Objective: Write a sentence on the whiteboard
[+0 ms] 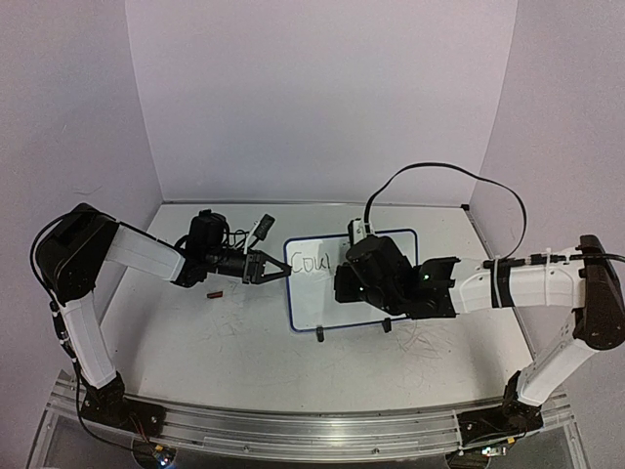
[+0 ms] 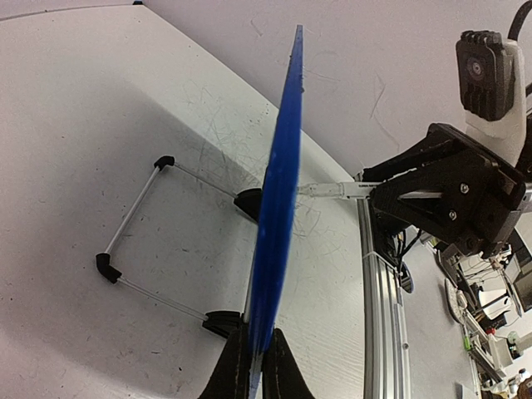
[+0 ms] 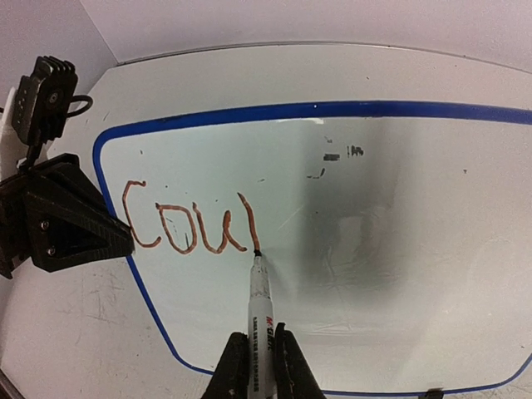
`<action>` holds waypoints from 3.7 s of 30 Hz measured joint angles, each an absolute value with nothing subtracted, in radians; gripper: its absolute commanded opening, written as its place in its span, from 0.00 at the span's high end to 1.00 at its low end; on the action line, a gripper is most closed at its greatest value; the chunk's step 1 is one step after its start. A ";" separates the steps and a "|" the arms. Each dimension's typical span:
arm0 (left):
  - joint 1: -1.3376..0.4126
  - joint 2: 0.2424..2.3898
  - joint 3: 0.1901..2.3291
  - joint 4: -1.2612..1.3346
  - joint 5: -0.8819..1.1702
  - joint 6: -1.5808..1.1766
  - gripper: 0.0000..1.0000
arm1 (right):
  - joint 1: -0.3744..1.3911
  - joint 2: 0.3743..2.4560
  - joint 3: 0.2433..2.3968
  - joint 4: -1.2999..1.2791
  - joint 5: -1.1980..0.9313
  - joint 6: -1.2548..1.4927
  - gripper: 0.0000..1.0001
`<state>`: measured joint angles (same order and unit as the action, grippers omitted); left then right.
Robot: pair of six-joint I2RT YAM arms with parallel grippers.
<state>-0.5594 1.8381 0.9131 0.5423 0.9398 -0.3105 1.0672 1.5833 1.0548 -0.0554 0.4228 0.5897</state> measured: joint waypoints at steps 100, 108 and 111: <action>-0.562 1.838 0.913 0.541 0.943 -0.305 1.00 | 1.002 1.505 0.974 0.046 0.362 0.566 1.00; -0.562 1.838 0.913 0.540 0.942 -0.305 1.00 | 1.011 1.504 0.951 0.036 0.356 0.590 1.00; -0.562 1.838 0.913 0.540 0.942 -0.305 1.00 | 1.013 1.503 0.946 0.035 0.360 0.598 1.00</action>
<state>-0.5621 1.8381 0.9131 0.5400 0.9424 -0.3054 1.0134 1.5027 0.9462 0.0351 0.3602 0.5979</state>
